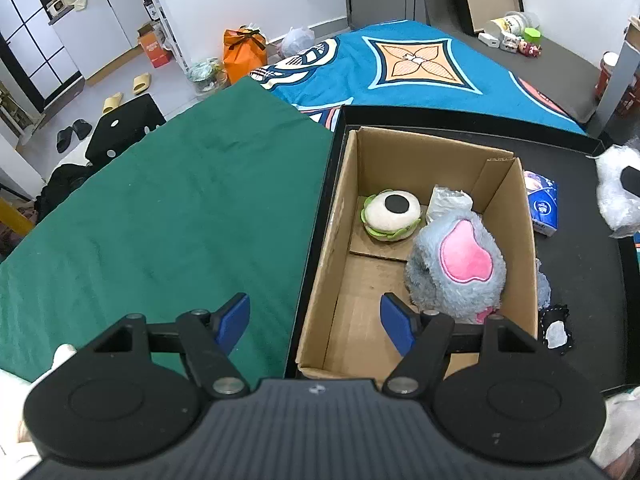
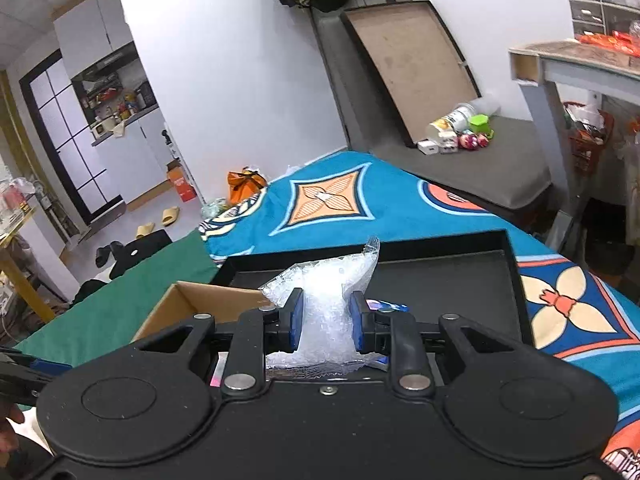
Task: Organize soft objects
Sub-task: 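Lift the clear bag with the right tool into the box and open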
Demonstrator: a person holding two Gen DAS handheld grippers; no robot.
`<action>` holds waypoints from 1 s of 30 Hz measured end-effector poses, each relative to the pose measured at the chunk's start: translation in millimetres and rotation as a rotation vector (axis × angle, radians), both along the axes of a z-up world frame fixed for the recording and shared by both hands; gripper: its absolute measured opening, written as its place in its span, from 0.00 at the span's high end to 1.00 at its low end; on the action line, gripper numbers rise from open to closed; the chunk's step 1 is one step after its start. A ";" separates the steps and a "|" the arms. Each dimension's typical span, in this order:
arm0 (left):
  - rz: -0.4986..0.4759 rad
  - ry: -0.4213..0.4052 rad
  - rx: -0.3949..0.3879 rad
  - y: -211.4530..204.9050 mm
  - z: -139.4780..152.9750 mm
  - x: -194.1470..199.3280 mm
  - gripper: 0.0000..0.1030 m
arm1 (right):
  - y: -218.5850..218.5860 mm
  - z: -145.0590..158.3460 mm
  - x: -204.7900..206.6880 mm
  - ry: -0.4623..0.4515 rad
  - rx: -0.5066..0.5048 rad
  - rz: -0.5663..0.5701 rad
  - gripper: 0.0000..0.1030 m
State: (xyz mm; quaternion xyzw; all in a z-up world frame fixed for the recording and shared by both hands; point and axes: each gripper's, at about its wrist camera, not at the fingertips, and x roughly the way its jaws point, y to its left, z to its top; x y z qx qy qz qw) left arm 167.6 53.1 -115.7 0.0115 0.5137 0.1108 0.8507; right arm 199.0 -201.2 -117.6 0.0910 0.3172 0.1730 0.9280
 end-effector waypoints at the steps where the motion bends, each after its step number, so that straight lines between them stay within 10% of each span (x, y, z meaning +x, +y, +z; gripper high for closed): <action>1: -0.001 -0.002 -0.004 0.9 -0.7 -0.8 0.32 | 2.3 2.0 -1.1 -0.005 0.001 0.006 0.77; 12: 0.002 -0.030 -0.065 14.5 -10.4 -7.6 0.37 | 45.4 9.2 -6.1 -0.015 0.009 0.099 0.77; 30: 0.023 0.004 -0.242 45.1 -47.9 -3.5 0.82 | 129.0 -12.4 -12.7 0.078 -0.103 0.252 0.76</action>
